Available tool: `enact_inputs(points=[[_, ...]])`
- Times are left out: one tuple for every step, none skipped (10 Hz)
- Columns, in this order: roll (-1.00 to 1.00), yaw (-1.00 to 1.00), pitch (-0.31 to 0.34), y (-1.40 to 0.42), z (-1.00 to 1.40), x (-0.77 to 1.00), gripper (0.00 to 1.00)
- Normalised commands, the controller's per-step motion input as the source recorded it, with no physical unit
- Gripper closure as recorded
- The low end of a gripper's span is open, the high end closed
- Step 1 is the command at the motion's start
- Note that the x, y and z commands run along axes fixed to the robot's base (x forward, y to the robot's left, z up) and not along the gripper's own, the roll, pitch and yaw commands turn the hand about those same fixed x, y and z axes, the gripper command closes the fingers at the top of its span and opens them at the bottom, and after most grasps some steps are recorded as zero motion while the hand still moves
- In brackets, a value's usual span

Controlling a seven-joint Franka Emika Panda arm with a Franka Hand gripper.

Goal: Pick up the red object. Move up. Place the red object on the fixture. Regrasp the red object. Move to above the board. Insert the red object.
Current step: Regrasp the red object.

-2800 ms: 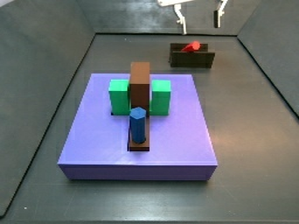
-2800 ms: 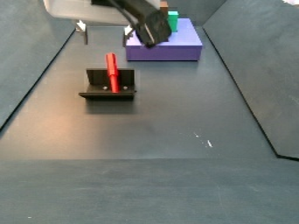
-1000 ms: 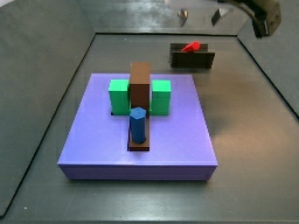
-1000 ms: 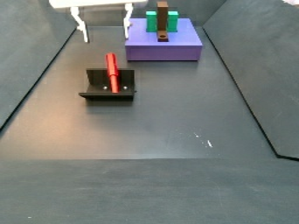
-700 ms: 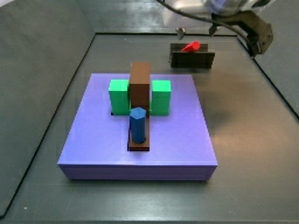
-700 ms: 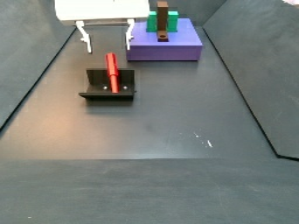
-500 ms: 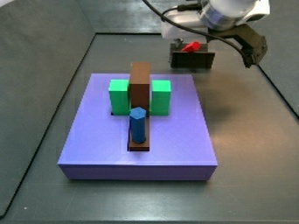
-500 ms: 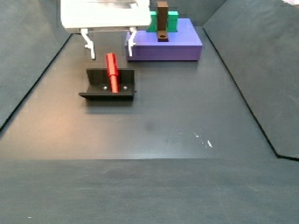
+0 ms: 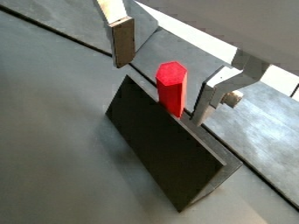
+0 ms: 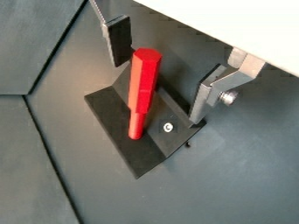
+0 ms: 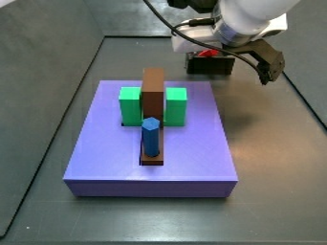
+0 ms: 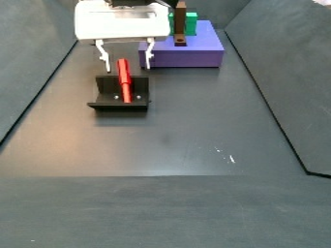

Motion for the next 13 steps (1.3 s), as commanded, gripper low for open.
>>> enact_inputs(points=[[0.08,0.00,0.000,-0.03,0.00,0.00,0.00],[0.02,0.00,0.000,0.00,0.00,0.00,0.00],[0.05,0.00,0.000,0.00,0.00,0.00,0.00],[0.15,0.00,0.017,0.00,-0.05,0.00,0.00],[0.27,0.00,0.074,0.00,-0.05,0.00,0.00],[0.38,0.00,0.100,0.00,-0.08,0.00,0.00],[0.47,0.00,0.131,0.01,-0.12,0.00,0.00],[0.39,0.00,0.123,0.00,-0.08,0.00,0.00],[0.20,0.00,0.057,0.00,0.00,0.00,0.00],[0.11,0.00,0.009,-0.02,-0.05,0.01,0.00],[0.09,0.00,0.006,0.00,-0.02,0.00,0.00],[0.09,0.00,0.006,0.00,-0.01,0.00,0.00],[0.10,0.00,0.000,0.00,-0.03,0.00,0.00]])
